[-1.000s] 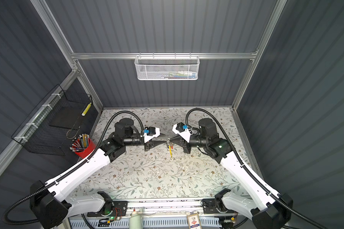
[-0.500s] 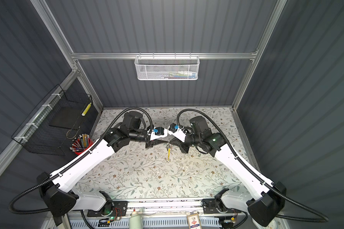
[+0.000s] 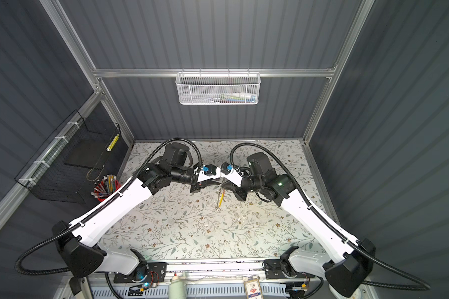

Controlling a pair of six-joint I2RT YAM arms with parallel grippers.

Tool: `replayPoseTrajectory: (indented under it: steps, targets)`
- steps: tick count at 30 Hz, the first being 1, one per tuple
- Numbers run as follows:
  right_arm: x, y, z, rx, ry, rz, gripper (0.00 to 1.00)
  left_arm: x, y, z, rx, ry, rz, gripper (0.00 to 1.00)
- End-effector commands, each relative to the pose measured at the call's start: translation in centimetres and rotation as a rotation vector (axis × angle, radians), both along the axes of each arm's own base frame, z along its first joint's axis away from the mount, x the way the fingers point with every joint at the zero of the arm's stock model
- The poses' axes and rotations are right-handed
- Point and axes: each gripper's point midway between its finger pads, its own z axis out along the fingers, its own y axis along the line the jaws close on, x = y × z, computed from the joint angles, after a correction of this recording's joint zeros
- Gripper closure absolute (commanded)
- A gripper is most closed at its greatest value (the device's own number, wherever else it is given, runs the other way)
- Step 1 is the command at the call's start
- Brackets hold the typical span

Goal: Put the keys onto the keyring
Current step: 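Hold the keyring rim with both grippers and raise it together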

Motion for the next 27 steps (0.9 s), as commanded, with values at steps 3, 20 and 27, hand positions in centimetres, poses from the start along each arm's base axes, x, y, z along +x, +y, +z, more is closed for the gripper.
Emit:
replayPoseTrajectory:
  steps: [3, 20, 27]
  targets:
    - [-0.3, 0.2, 2.5, 0.037, -0.076, 0.017, 1.00, -0.4, -0.2, -0.4, 0.023, 0.049, -0.014, 0.75]
    - [-0.1, -0.1, 2.6, 0.056, -0.158, -0.021, 1.00, 0.3, -0.5, -0.4, -0.007, 0.135, 0.027, 0.72]
    - [-0.7, -0.6, 2.8, 0.070, -0.202, -0.019, 1.00, 0.4, -0.4, 0.1, -0.030, 0.200, 0.050, 0.72]
